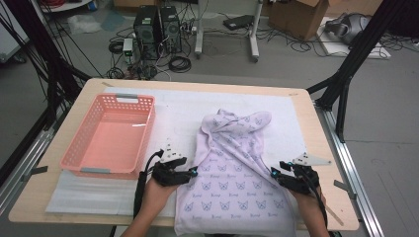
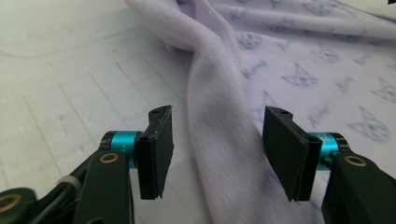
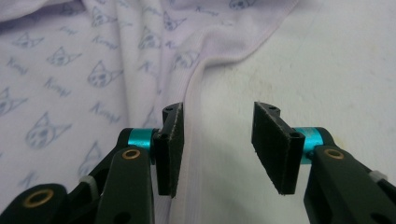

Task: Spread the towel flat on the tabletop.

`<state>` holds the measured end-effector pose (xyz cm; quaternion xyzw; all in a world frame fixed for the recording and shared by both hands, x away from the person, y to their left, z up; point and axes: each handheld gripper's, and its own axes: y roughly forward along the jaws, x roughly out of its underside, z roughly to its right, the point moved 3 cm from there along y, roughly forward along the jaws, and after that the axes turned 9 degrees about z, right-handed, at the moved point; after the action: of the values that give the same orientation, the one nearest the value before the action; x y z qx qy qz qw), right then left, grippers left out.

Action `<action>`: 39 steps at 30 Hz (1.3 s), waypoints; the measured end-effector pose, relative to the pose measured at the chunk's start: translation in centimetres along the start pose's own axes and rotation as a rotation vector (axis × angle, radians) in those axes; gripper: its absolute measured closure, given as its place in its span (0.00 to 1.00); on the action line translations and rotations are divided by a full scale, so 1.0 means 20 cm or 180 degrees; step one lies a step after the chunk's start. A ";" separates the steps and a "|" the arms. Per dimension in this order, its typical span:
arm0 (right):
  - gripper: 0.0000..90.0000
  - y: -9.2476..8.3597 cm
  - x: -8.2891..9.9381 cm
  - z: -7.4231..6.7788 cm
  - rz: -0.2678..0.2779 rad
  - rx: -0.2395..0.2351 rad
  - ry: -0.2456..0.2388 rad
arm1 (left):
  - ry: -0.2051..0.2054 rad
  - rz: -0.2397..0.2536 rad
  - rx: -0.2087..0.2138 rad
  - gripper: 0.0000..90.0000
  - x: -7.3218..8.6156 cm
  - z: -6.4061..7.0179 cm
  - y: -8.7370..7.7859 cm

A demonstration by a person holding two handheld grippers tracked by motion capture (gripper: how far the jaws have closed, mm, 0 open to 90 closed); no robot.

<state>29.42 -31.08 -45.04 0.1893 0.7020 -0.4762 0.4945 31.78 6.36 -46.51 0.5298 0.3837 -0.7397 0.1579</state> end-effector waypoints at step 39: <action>0.97 0.23 -0.05 -0.03 -0.0372 -0.0085 -0.0227 | -0.0006 -0.0177 0.0278 0.94 0.09 0.02 -0.19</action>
<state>32.95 -28.11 -46.29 0.1242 0.7001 -0.5013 0.4931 28.40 8.86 -46.60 0.5246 0.3654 -0.7604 0.1143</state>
